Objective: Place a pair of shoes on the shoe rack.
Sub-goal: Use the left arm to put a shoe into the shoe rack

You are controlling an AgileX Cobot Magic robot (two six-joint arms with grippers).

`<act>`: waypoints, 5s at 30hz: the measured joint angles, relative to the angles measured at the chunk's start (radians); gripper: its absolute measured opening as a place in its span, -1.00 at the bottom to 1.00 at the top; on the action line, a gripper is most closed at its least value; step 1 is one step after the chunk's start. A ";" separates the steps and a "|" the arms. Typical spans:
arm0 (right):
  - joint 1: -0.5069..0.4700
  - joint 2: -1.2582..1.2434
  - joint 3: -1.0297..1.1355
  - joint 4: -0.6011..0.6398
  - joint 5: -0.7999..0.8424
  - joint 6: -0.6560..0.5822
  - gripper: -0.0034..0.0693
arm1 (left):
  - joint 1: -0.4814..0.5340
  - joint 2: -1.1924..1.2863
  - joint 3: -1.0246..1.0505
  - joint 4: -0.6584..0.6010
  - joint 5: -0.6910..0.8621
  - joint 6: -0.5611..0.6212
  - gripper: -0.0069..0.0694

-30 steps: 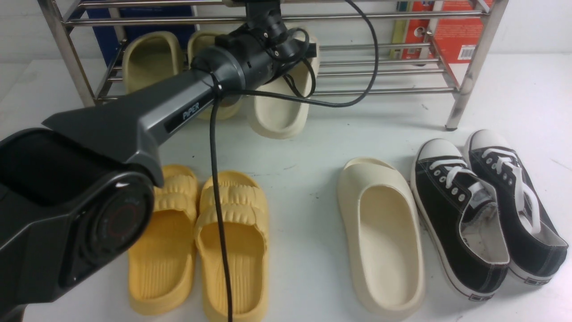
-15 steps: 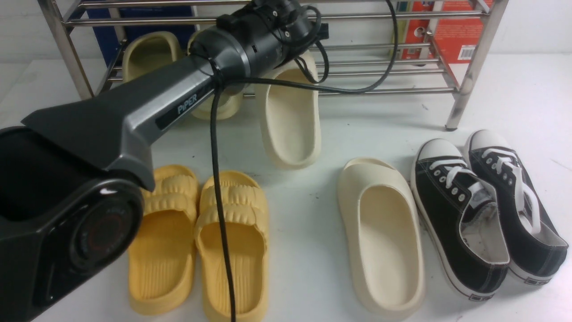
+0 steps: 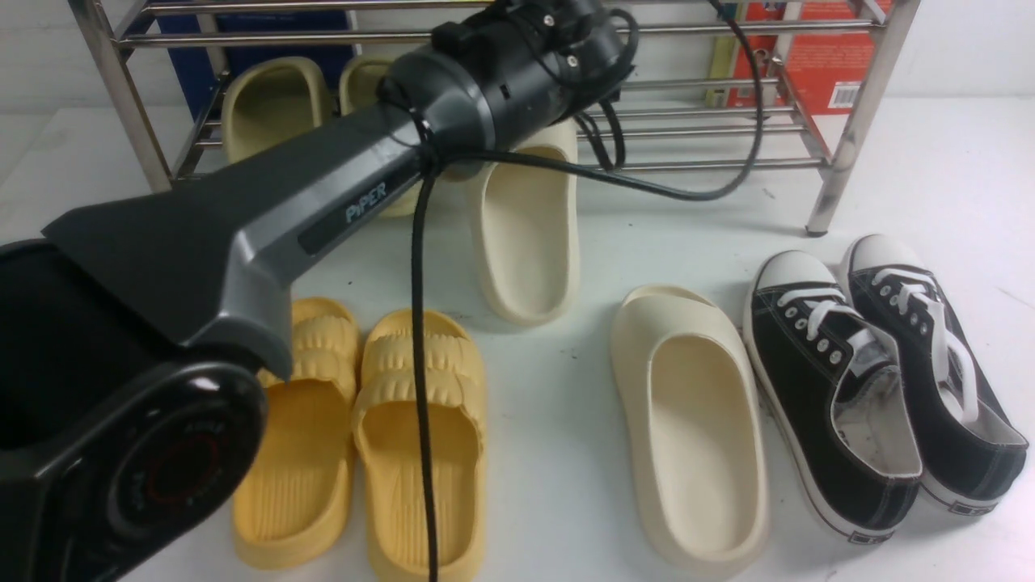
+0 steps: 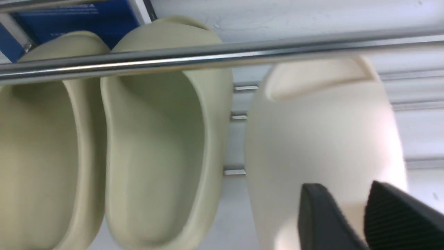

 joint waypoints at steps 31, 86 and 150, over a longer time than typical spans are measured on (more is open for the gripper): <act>0.000 0.000 0.000 0.000 0.000 0.000 -0.23 | -0.004 -0.156 0.462 -0.670 -0.086 0.590 -0.85; 0.000 0.000 0.000 0.000 0.000 0.000 -0.23 | 0.085 -0.030 0.655 -0.419 -0.626 0.328 -0.85; 0.000 0.000 0.000 0.000 0.000 0.000 -0.23 | 0.155 0.015 0.212 -0.724 -0.355 0.555 -0.85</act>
